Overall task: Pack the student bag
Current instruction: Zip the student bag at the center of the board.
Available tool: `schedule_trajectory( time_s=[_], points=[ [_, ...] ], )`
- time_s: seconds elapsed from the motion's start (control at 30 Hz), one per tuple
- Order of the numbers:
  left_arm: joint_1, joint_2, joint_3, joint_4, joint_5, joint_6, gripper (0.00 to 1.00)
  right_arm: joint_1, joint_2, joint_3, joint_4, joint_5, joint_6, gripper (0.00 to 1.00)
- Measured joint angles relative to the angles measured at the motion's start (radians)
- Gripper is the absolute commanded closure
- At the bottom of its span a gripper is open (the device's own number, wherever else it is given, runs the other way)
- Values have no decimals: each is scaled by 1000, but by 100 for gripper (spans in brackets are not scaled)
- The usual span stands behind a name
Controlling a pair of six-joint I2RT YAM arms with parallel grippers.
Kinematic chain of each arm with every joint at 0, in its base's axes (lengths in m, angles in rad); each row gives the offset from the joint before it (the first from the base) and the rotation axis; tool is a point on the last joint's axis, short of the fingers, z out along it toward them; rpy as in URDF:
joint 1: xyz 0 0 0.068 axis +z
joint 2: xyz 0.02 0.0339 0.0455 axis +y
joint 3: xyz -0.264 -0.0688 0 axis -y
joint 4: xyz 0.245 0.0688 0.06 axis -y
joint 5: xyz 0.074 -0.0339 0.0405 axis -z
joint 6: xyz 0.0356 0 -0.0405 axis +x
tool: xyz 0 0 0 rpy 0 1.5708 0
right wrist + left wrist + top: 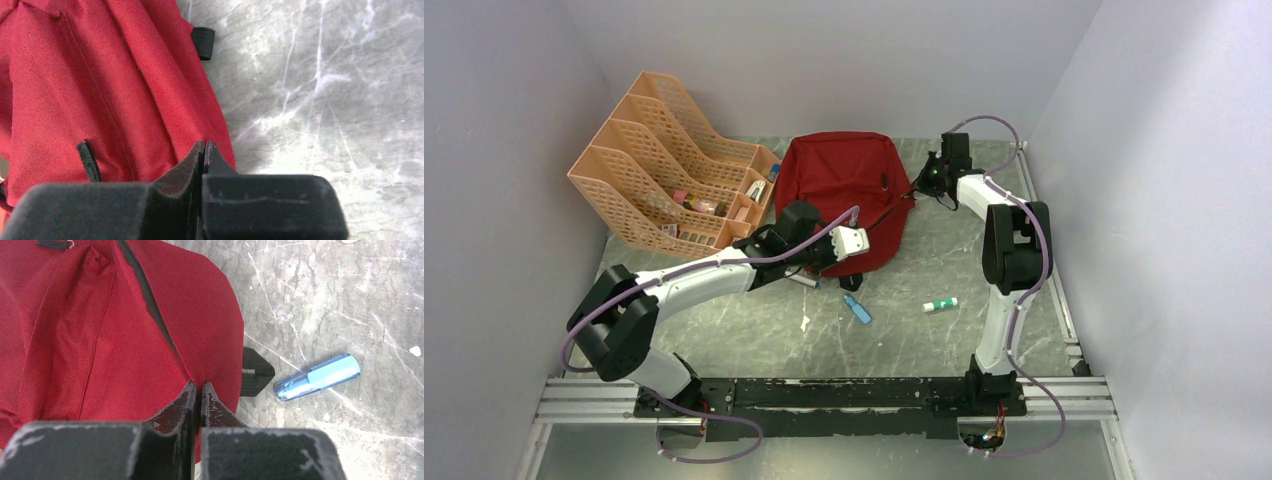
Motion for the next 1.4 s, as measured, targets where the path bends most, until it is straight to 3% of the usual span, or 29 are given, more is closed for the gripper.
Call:
schedule_trajectory(
  time_s=[0.3,0.4,0.53,0.6,0.67,0.77,0.87,1.13,1.27,1.4],
  points=[
    [-12,-13,3,7,3,31,95,-84,0,-1,18,-127,10,100],
    [-12,-34,1,5,10,44,95,-100,9,-1,76,-204,10,100],
    [-18,-62,-12,-86,42,51,95,-145,39,-1,231,-192,6,100],
    [-26,-63,-13,-117,50,50,89,-175,41,-8,269,-168,8,100],
    [-32,-63,-13,-130,54,50,83,-196,30,-26,292,-131,11,91],
    [-32,-62,-13,-131,56,44,59,-204,-10,-69,297,-72,19,75],
    [-36,-62,-13,-122,67,17,48,-200,-87,-132,294,-32,34,67],
    [-39,-58,23,-38,15,-160,43,-184,-280,-266,325,-29,118,56],
    [-40,-5,167,-9,-64,-277,34,-136,-328,-337,325,-35,154,54],
    [-39,103,387,-11,-177,-422,35,-65,-348,-382,314,-43,174,54]
  ],
)
